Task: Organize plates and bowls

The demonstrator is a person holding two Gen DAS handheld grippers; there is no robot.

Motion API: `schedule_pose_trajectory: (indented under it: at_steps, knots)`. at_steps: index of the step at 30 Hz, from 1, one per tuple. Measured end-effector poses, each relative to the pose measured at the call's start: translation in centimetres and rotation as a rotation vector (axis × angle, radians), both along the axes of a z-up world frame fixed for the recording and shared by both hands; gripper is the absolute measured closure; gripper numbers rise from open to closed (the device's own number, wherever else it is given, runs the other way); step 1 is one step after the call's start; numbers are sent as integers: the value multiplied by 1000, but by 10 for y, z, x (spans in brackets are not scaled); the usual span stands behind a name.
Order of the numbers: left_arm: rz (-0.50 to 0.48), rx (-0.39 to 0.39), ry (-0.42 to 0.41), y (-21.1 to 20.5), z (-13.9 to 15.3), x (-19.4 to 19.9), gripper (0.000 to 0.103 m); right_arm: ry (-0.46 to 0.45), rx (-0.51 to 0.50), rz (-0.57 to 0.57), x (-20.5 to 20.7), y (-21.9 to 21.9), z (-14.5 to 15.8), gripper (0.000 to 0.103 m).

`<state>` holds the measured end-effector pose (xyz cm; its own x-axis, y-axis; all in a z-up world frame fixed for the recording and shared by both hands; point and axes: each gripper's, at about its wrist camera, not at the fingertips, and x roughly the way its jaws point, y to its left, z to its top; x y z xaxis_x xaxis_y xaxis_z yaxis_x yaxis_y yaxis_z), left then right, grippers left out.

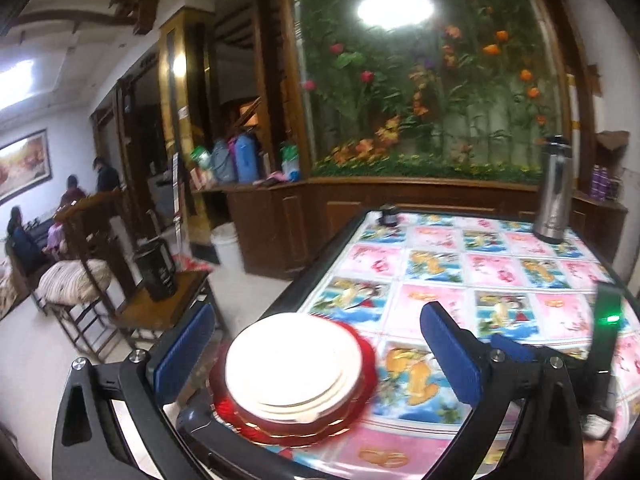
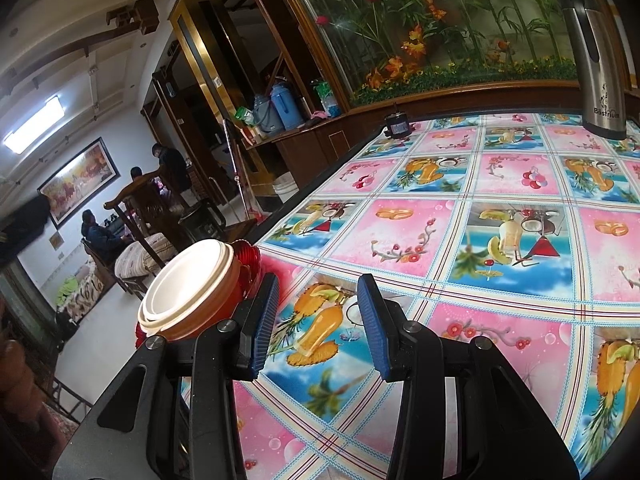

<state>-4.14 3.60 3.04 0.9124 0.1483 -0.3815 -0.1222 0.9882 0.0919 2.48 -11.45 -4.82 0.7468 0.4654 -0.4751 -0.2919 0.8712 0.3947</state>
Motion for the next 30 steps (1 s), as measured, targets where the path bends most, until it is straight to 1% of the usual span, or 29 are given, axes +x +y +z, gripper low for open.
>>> schedule_pose_trajectory:
  at_steps: [4, 7, 10, 14, 20, 24, 30]
  knots:
    - [77, -22, 25, 21, -10, 8, 0, -2, -4, 3, 0, 1, 1, 62]
    - [109, -38, 37, 31, -13, 10, 0, -3, -6, 2, 0, 2, 1, 62]
    - [143, -39, 47, 38, -16, 11, 0, -15, -13, 10, -1, 4, 2, 62]
    - [163, -56, 58, 48, -20, 12, 0, -29, -21, 31, -5, 12, 6, 62]
    - [183, -75, 85, 58, -25, 15, 0, -25, 28, 98, -9, 30, 12, 62]
    - [189, -90, 97, 66, -29, 15, 0, -42, 12, 140, -16, 46, 16, 62]
    - [191, -101, 122, 73, -35, 15, 0, -17, 36, 183, -19, 59, 14, 62]
